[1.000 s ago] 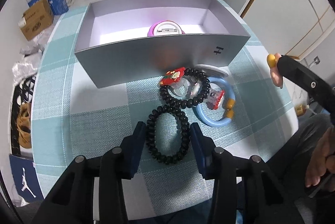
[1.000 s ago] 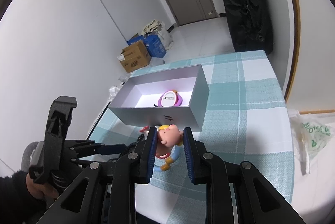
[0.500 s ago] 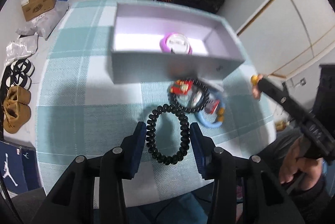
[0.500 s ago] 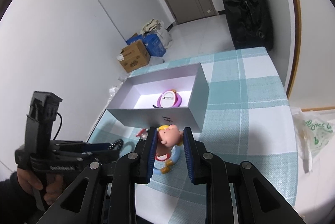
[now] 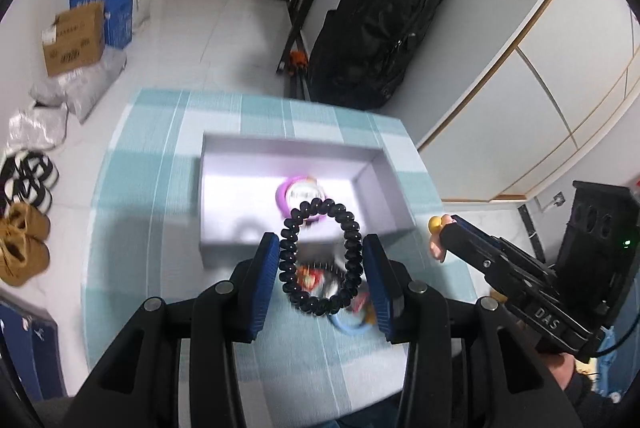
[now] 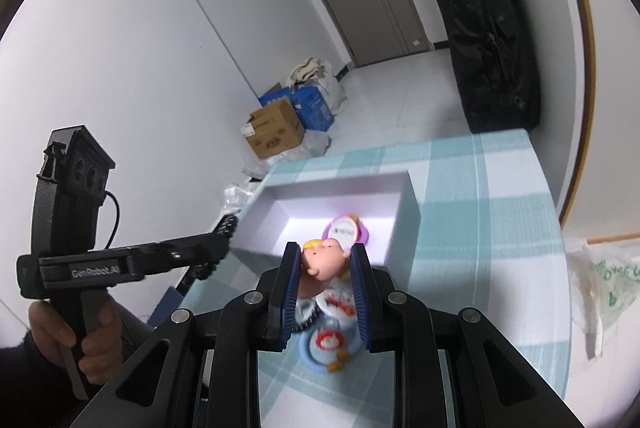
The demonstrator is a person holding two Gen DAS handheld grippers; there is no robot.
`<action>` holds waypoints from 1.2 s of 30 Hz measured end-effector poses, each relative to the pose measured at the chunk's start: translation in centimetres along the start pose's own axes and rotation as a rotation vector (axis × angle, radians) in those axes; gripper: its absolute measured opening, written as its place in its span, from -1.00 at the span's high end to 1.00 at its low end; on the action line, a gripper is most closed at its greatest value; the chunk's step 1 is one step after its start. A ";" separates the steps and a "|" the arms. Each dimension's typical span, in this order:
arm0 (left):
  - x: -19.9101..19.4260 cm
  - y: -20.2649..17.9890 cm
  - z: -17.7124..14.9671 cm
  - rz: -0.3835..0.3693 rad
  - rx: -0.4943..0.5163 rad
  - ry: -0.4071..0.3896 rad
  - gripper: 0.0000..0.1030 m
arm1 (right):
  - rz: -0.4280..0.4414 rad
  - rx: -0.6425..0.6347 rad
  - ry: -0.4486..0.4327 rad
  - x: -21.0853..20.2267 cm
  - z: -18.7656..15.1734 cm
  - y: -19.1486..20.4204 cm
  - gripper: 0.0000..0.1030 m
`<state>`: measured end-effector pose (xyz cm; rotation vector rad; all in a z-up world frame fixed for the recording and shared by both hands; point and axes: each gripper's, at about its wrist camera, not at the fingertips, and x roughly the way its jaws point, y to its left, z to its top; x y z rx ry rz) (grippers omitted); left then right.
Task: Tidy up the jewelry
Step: 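Lower the pig and black bracelet into the box and open both grippers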
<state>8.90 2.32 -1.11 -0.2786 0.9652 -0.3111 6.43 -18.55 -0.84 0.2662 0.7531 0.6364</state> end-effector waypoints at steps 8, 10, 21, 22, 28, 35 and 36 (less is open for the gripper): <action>1.3 0.2 1.9 0.018 0.020 0.003 0.28 | 0.024 -0.023 0.031 2.2 2.6 0.0 0.54; 1.6 0.3 2.3 0.018 0.009 0.012 0.28 | 0.034 -0.020 0.050 3.2 3.1 -0.4 0.54; 4.5 0.8 4.0 0.056 -0.010 0.055 0.28 | 0.071 0.014 0.105 7.5 4.9 -2.4 0.54; 4.6 1.0 4.0 0.062 -0.010 0.059 0.28 | 0.072 0.017 0.106 7.6 4.9 -2.6 0.54; 5.4 1.8 3.8 0.086 -0.016 0.090 0.28 | 0.086 0.048 0.120 8.3 5.0 -3.3 0.54; 5.8 1.9 3.7 0.100 -0.009 0.104 0.28 | 0.085 0.049 0.141 8.9 4.9 -3.6 0.54; 5.9 1.9 3.7 0.101 -0.009 0.105 0.28 | 0.084 0.053 0.144 9.0 4.9 -3.6 0.54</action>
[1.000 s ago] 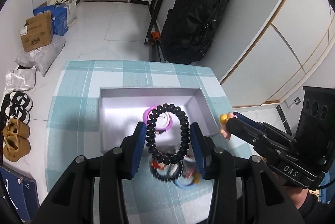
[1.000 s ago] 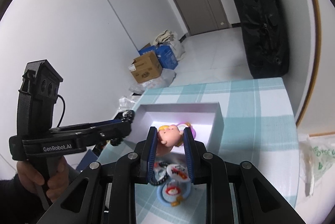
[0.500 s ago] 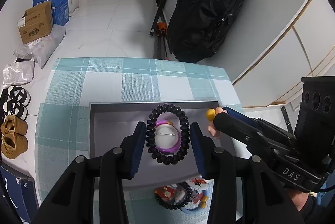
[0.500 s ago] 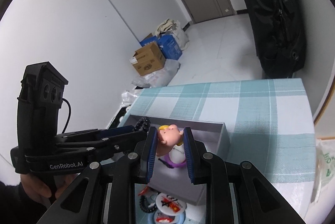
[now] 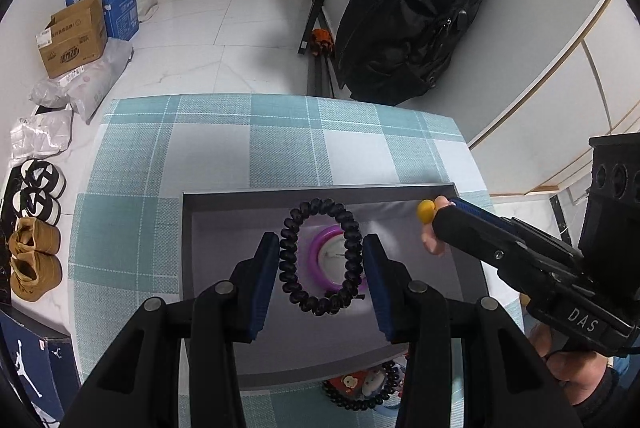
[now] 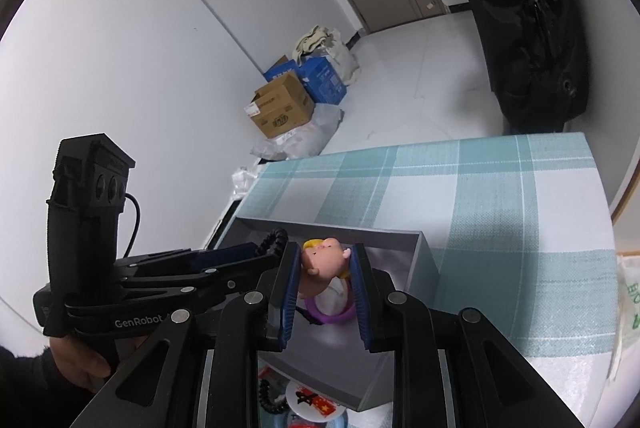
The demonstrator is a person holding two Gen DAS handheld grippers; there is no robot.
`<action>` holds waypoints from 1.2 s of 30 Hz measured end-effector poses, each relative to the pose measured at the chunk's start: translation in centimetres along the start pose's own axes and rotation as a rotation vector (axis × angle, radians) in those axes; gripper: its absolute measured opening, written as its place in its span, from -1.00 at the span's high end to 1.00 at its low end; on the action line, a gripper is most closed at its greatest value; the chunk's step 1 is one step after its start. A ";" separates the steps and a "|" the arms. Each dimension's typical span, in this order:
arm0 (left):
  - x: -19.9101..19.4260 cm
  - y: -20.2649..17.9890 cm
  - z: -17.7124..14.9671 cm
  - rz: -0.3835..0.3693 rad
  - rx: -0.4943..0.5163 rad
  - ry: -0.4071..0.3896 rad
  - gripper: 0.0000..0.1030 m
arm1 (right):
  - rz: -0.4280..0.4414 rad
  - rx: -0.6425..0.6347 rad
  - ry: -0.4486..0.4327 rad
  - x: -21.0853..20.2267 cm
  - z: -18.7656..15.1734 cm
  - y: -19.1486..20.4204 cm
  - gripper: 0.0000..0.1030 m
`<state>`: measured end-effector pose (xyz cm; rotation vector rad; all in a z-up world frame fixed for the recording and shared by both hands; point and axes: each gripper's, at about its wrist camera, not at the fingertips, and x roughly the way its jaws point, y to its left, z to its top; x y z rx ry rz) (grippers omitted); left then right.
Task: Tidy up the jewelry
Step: 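Lower the pig and black bracelet into the box and open both grippers, then withdraw both grippers from the box toward the remaining jewelry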
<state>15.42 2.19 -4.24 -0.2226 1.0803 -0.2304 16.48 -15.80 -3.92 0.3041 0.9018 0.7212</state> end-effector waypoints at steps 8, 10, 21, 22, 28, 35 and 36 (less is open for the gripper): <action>0.4 0.6 -0.2 -0.030 -0.025 0.003 0.28 | 0.004 -0.012 -0.009 0.0 -0.1 0.5 0.54; 0.2 0.4 -0.2 -0.029 -0.013 -0.012 0.27 | -0.002 -0.020 -0.009 0.1 -0.2 0.7 0.54; -1.4 -0.3 -0.6 -0.020 0.018 -0.067 -0.10 | -0.018 -0.026 -0.098 -1.9 -0.4 0.8 0.08; -1.6 -0.2 -0.7 -0.019 0.015 -0.073 -0.10 | -0.020 -0.027 -0.109 -2.2 -0.4 0.8 -0.02; -2.6 -0.5 -1.8 0.020 0.032 -0.101 -0.12 | -0.037 -0.017 -0.148 -3.5 -1.1 1.1 -0.38; -4.2 -0.6 -3.8 0.038 0.068 -0.148 -0.31 | -0.055 -0.045 -0.172 -4.8 -2.7 2.3 -0.60; -4.4 -0.5 -3.9 0.032 0.068 -0.155 -0.32 | -0.059 -0.049 -0.169 -4.9 -3.0 2.5 -0.61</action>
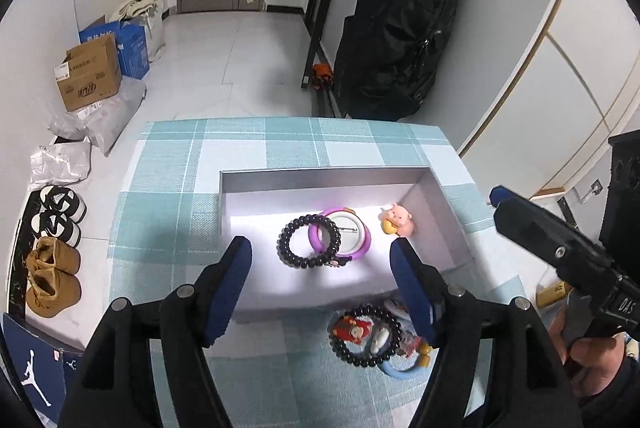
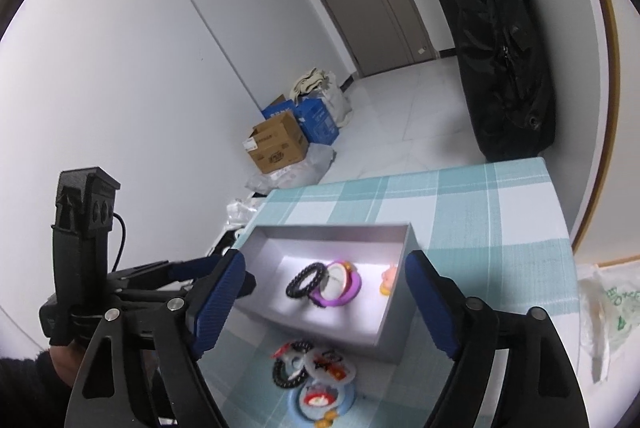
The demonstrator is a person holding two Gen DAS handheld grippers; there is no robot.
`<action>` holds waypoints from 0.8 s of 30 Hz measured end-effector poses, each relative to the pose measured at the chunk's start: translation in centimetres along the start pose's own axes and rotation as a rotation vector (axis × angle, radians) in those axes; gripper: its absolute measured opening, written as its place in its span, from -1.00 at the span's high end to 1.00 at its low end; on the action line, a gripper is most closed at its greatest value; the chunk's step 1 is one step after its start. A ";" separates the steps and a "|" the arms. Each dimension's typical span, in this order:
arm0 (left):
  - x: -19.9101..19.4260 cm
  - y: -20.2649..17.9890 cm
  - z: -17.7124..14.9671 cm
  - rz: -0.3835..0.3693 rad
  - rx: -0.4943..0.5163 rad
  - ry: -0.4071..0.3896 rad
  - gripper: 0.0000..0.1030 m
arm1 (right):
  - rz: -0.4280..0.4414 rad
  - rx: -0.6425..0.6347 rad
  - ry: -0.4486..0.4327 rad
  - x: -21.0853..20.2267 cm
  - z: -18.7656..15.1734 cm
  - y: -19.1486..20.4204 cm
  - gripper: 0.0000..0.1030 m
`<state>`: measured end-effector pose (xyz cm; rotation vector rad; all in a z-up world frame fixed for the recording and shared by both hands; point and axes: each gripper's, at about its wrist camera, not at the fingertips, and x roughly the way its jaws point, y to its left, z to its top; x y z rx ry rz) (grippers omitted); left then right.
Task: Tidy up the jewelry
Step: 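Withdraw both grippers from the box toward the remaining jewelry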
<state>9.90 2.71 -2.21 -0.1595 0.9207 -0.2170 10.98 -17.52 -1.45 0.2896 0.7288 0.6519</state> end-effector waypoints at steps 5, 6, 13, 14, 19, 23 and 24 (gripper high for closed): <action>-0.7 0.3 -1.1 0.001 -0.005 -0.018 -0.35 | -0.025 -0.012 0.010 -1.2 -1.4 0.6 -0.75; -0.8 0.4 -1.3 0.002 -0.006 -0.017 -0.35 | -0.029 -0.015 0.013 -1.4 -1.6 0.7 -0.78; -1.5 0.1 -3.2 -0.035 0.000 0.027 -0.37 | -0.043 -0.009 0.050 -2.0 -3.5 0.5 -0.85; -1.6 -0.2 -3.6 -0.039 0.012 0.031 -0.37 | -0.048 -0.006 0.056 -2.0 -3.7 0.4 -0.85; -1.5 -1.5 -5.1 -0.037 0.083 0.068 -0.42 | -0.062 0.010 0.093 -2.0 -4.9 0.2 -0.84; -1.4 -1.8 -5.9 0.014 0.095 0.045 -0.42 | -0.064 0.015 0.133 -1.5 -5.7 0.3 -0.84; -1.4 -1.7 -6.0 0.020 0.092 0.042 -0.43 | -0.070 0.011 0.144 -1.4 -5.9 0.3 -0.84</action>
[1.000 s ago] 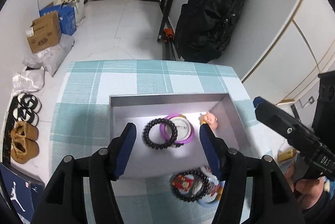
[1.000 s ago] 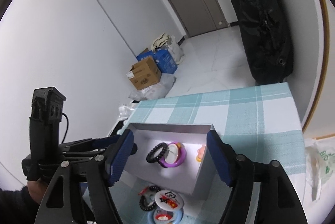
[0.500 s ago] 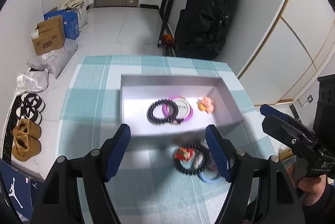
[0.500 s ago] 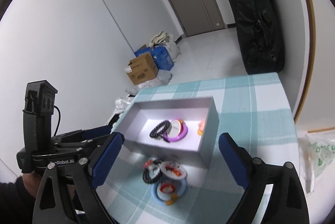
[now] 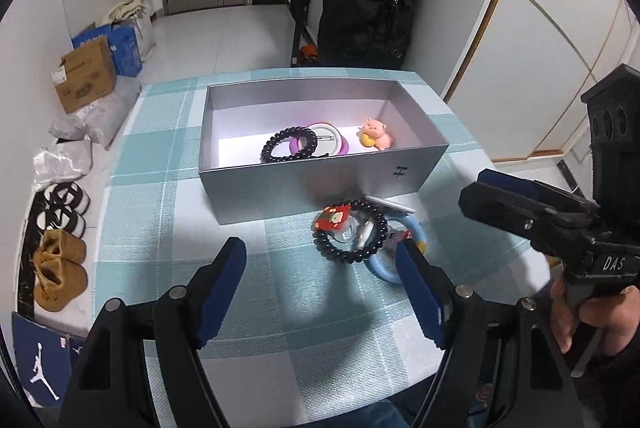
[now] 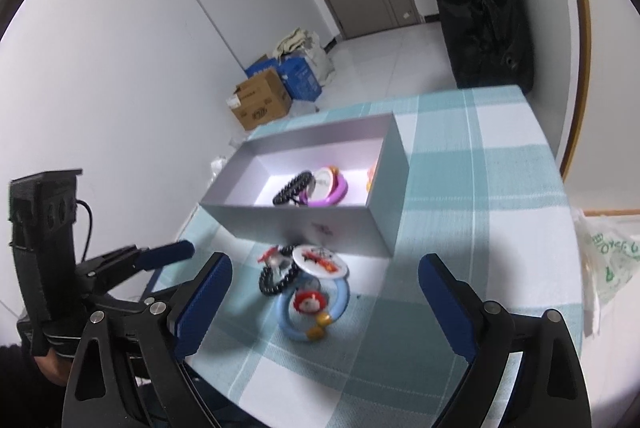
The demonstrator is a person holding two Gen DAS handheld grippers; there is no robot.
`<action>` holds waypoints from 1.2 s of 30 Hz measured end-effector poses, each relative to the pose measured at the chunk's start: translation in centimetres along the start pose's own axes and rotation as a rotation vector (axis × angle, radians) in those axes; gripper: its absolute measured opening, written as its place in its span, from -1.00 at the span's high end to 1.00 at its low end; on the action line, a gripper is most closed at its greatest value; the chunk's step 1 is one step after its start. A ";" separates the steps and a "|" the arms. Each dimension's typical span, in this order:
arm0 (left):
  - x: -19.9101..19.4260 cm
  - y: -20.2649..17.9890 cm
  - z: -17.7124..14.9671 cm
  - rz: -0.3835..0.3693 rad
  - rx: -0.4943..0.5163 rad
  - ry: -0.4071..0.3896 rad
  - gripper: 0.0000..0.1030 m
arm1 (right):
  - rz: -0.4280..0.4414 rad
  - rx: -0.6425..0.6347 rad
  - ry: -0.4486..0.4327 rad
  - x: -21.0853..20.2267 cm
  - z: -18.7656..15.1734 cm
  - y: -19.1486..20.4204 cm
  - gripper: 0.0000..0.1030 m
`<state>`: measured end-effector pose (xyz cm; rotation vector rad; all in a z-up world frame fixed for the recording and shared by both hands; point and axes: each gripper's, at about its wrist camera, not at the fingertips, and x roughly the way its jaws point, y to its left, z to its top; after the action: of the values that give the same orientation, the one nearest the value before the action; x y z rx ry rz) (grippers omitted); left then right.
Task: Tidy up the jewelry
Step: 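Withdraw both grippers from the box toward the remaining jewelry, then grasp the white round badge with the right gripper while the left grasps the black bracelet with red charm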
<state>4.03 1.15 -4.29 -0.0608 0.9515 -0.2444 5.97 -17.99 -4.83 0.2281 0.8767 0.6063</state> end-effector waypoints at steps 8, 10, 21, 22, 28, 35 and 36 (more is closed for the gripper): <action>1.0 2.3 0.1 0.006 -0.113 0.044 -0.43 | -0.025 -0.036 0.057 1.5 -0.4 0.2 -0.53; 1.3 2.4 0.0 0.004 -0.121 0.056 -0.43 | -0.019 -0.050 0.077 2.1 -0.5 0.3 -0.40; 1.8 2.2 -0.1 -0.008 -0.113 0.079 -0.43 | -0.027 -0.150 0.127 4.3 -0.5 1.3 0.21; 1.7 2.1 -0.1 -0.004 -0.107 0.078 -0.43 | -0.036 -0.173 0.133 4.4 -0.5 1.5 0.30; 2.0 1.9 -0.1 0.002 -0.093 0.088 -0.43 | -0.054 -0.251 0.136 4.8 -0.4 2.5 0.63; 2.4 2.1 0.0 0.006 -0.100 0.102 -0.43 | -0.054 -0.268 0.137 5.3 -0.2 2.5 0.80; 2.5 2.1 0.0 0.009 -0.099 0.103 -0.43 | -0.052 -0.269 0.135 5.2 -0.2 2.5 0.81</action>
<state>5.81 2.64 -6.57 -0.1358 1.0663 -0.1934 7.38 -12.96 -7.25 -0.0796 0.9168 0.6898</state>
